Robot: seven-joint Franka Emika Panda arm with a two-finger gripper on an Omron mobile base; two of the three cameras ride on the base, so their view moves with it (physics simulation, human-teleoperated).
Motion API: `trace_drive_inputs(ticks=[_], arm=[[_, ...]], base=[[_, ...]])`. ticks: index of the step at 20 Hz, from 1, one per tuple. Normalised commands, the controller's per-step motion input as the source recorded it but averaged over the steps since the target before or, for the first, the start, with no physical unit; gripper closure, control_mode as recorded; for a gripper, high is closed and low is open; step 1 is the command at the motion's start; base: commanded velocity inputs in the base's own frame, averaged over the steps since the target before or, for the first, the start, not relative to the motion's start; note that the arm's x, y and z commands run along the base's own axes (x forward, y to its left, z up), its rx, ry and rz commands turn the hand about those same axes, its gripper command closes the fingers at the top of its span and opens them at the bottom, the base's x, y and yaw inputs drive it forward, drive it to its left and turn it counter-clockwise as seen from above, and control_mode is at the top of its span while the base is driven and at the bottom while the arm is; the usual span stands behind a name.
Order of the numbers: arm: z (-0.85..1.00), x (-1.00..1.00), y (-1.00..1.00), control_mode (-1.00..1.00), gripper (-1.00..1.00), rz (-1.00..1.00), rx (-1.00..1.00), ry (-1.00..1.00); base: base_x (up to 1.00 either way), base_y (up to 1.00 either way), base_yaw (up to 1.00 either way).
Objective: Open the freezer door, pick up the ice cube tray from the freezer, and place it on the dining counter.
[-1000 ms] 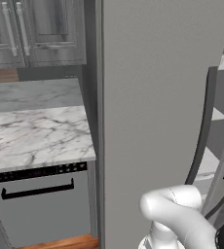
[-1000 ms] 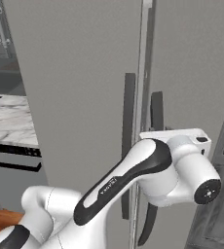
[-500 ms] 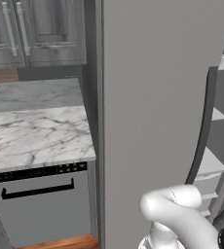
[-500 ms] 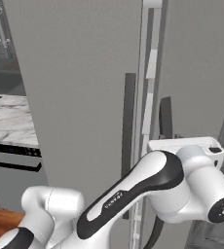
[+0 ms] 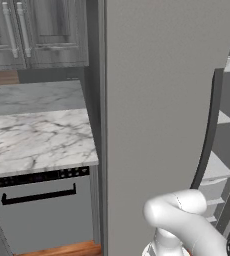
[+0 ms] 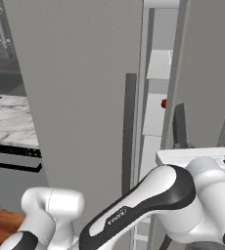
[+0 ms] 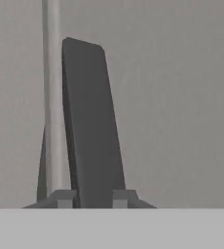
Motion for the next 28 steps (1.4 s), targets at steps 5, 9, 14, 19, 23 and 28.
trace_drive_inputs(ticks=[5,9,14,19,23,28], arm=[[0.0,-0.22,-0.22,-1.0,1.0,-0.06,0.0,0.0],[0.0,-0.16,-0.12,-1.0,1.0,-0.07,0.0,0.0],[0.0,-0.16,-0.18,-1.0,1.0,-0.07,0.0,0.0],[0.0,-0.17,-0.26,-1.0,1.0,-0.05,0.0,0.0],[0.0,-0.16,-0.27,-1.0,1.0,-0.05,0.0,0.0],[0.0,-0.14,-0.21,-1.0,1.0,-0.06,0.0,0.0]], base=[[0.0,0.0,0.0],[0.0,0.0,0.0],[0.0,0.0,0.0],[0.0,0.0,0.0],[0.0,0.0,0.0],[0.0,0.0,0.0]])
